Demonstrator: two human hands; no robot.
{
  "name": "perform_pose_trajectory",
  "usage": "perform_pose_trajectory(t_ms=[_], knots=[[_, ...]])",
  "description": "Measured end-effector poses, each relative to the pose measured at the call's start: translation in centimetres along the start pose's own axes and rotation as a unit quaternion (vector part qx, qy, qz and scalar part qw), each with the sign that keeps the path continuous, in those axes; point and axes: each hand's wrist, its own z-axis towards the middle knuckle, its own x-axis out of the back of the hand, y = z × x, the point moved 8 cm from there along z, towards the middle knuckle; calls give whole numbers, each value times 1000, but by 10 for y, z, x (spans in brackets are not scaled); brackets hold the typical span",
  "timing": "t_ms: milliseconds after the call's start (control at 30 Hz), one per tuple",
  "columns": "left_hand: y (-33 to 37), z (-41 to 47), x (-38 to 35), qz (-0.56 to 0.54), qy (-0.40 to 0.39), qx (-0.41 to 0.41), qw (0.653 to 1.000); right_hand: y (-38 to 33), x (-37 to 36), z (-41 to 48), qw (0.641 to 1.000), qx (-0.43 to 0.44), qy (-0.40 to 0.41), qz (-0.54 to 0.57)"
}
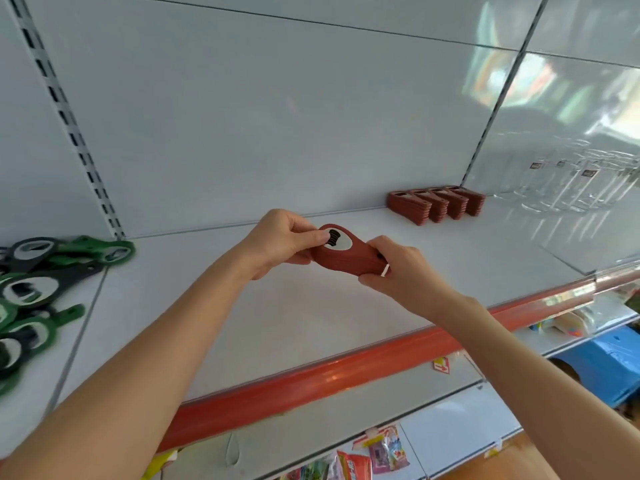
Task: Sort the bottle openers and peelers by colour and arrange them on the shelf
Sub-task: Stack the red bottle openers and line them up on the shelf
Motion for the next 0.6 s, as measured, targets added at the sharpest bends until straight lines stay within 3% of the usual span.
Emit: perform_pose_trajectory(t_ms=[300, 600], knots=[[16, 76, -76, 130, 56, -66, 988, 91, 27, 16, 997, -73, -11, 9], [11, 119, -112, 243, 44, -71, 966, 130, 30, 31, 992, -115, -42, -39]])
